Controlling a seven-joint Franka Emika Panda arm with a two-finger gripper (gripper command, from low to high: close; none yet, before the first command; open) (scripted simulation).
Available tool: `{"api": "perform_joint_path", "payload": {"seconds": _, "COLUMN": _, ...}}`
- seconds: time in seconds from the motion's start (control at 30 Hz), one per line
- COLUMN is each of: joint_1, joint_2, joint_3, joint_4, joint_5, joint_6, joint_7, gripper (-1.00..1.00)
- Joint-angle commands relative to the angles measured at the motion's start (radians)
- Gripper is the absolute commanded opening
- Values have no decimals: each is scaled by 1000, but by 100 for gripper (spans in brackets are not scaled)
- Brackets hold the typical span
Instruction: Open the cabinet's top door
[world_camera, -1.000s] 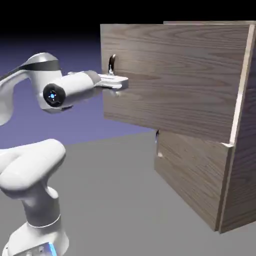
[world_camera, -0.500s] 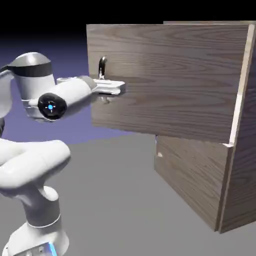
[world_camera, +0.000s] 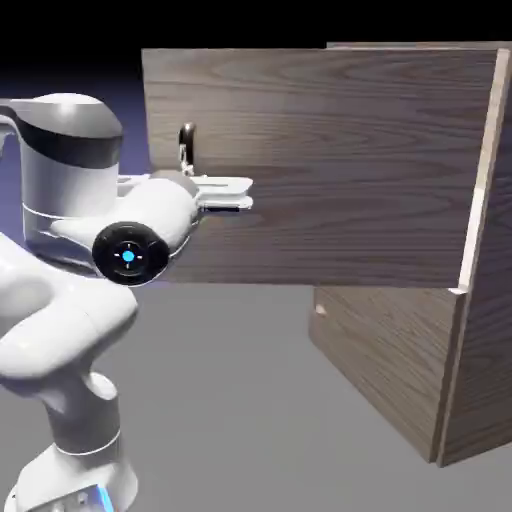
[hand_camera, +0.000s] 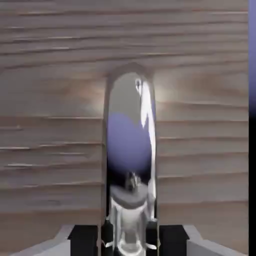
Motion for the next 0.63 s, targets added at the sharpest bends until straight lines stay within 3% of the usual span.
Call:
{"api": "perform_joint_path", "payload": {"seconds": 0.0, "joint_1": 20, "joint_2": 36, "joint_3": -25, "joint_4": 28, "joint_5": -24, "joint_6": -22, "joint_7": -18, "gripper": -100}}
{"api": "perform_joint_path", "payload": {"seconds": 0.6, "joint_1": 442, "joint_2": 688, "joint_3": -484, "joint_4": 631, "joint_5": -299, "joint_6": -495, "joint_7": -404, "gripper": -100}}
